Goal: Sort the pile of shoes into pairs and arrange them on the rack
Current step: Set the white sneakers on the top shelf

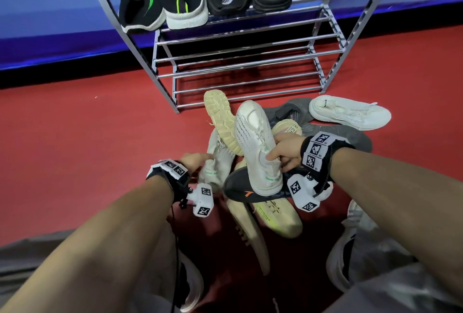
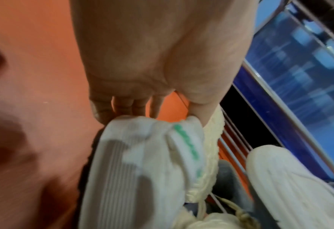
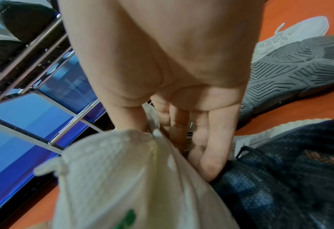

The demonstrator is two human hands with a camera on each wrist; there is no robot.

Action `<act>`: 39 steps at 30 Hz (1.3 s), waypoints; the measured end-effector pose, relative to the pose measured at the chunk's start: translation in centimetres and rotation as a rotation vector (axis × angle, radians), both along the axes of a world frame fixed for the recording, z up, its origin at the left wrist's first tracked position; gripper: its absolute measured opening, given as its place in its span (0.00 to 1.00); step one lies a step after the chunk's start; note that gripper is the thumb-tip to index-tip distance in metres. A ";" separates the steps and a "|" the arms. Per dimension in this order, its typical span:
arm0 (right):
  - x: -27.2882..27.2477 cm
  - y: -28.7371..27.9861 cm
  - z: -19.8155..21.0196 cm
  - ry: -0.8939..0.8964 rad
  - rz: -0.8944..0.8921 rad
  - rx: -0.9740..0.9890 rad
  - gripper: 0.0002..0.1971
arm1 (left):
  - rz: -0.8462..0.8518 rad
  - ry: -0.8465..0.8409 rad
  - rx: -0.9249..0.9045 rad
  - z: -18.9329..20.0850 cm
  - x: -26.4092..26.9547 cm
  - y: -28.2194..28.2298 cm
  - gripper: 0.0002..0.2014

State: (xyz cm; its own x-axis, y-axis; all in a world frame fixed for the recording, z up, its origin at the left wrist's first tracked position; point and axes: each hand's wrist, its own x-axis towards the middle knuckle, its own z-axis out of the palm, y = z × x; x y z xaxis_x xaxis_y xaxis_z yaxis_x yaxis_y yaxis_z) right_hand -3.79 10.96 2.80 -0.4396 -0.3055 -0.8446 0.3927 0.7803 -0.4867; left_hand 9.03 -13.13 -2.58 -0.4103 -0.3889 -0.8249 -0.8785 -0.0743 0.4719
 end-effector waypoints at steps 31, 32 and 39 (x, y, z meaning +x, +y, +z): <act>1.5 1.6 8.8 -0.185 -0.341 -0.565 0.25 | -0.317 0.417 0.067 15.1 -1.9 7.3 0.11; 1.6 1.8 8.8 -0.159 -0.336 -0.560 0.23 | -0.296 0.427 0.057 15.3 -2.0 7.8 0.08; 0.6 2.9 10.0 0.005 -0.375 -0.594 0.24 | -0.177 0.496 0.181 18.0 -3.4 9.8 0.18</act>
State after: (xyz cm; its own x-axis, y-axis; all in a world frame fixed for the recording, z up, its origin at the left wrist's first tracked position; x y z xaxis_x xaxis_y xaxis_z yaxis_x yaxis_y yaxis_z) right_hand -3.20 13.87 12.82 -0.6090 -0.5417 -0.5793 0.5801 0.1939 -0.7912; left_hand 5.60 -3.35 15.42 -0.8125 -0.1484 -0.5637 -0.5609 -0.0644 0.8254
